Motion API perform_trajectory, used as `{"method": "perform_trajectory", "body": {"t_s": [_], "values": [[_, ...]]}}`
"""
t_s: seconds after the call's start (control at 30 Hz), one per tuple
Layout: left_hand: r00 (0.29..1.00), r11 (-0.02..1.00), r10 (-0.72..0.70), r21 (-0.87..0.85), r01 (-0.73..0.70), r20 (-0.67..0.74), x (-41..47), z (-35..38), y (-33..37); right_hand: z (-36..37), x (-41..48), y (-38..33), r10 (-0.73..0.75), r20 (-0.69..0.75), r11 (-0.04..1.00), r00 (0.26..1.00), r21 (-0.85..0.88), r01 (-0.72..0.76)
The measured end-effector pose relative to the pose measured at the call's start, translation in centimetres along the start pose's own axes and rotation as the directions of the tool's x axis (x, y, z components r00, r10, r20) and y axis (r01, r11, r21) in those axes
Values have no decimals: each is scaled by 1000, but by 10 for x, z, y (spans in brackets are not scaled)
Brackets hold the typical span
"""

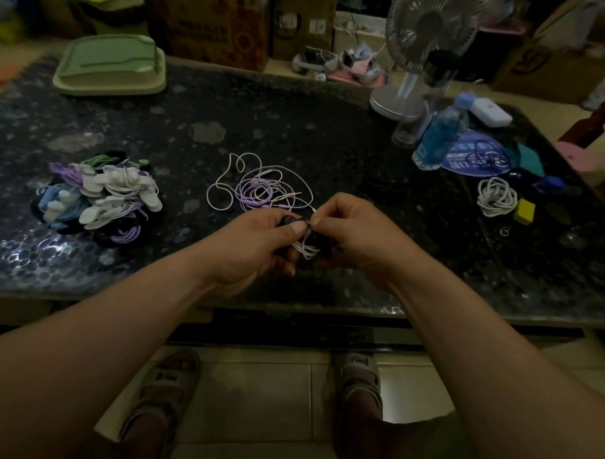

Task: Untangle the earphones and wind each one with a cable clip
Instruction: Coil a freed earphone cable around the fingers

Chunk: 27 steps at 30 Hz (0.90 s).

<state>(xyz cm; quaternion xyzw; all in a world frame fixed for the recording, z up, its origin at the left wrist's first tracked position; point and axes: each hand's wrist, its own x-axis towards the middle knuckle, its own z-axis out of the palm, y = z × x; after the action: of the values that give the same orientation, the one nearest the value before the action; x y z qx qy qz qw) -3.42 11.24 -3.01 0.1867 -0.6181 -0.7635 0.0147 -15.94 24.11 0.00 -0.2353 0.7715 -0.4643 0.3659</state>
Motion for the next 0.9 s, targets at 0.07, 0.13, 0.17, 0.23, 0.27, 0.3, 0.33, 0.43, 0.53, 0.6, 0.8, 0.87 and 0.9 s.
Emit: {"method": "perform_trajectory", "body": {"t_s": [0.07, 0.13, 0.17, 0.23, 0.27, 0.3, 0.33, 0.43, 0.53, 0.6, 0.8, 0.87, 0.9], "values": [[1000, 1000, 3, 12, -3, -6, 2, -1, 1, 0, 2, -2, -12, -39, 1000, 999, 2, 12], [1000, 1000, 4, 15, -4, -11, 3, 0, 2, 0, 1, -2, -30, -39, 999, 999, 23, 31], [1000, 1000, 8, 14, -7, -16, 3, 0, 1, 0, 0, -3, -33, -35, 999, 999, 24, 34], [1000, 1000, 9, 13, -8, -29, 3, 0, 0, 2, 0, -3, -22, -30, 1000, 999, 6, 22], [999, 1000, 7, 12, -7, -33, 2, -1, -1, 4, 0, -4, -15, -27, 1000, 1000, -3, 15], [999, 1000, 4, 10, -4, -34, 1, -2, -2, 7, 1, -5, -8, -23, 1000, 1000, -4, 8], [999, 1000, 0, 9, 0, -33, 1, -4, -3, 10, 1, -6, 1, -19, 1000, 1000, 1, -1], [999, 1000, -17, 7, 17, -31, -4, -10, -4, 14, 1, -7, 25, 37, 999, 999, 46, -27], [998, 999, -25, -35, 23, -51, -8, -22, 4, 13, 4, -10, 3, 99, 988, 995, 152, -18], [996, 997, -32, -72, 26, -84, -11, -31, 11, 14, 5, -16, -34, 83, 986, 996, 167, 19], [983, 994, -2, -104, -17, -183, -26, -57, 20, 41, 6, -22, -235, 145, 972, 961, 47, 231], [981, 990, -27, -141, 0, -191, -33, -63, 20, 55, 11, -23, -283, 94, 958, 954, -11, 285], [979, 984, -43, -177, 7, -202, -36, -67, 20, 62, 14, -25, -303, 70, 951, 951, -39, 306]]}}
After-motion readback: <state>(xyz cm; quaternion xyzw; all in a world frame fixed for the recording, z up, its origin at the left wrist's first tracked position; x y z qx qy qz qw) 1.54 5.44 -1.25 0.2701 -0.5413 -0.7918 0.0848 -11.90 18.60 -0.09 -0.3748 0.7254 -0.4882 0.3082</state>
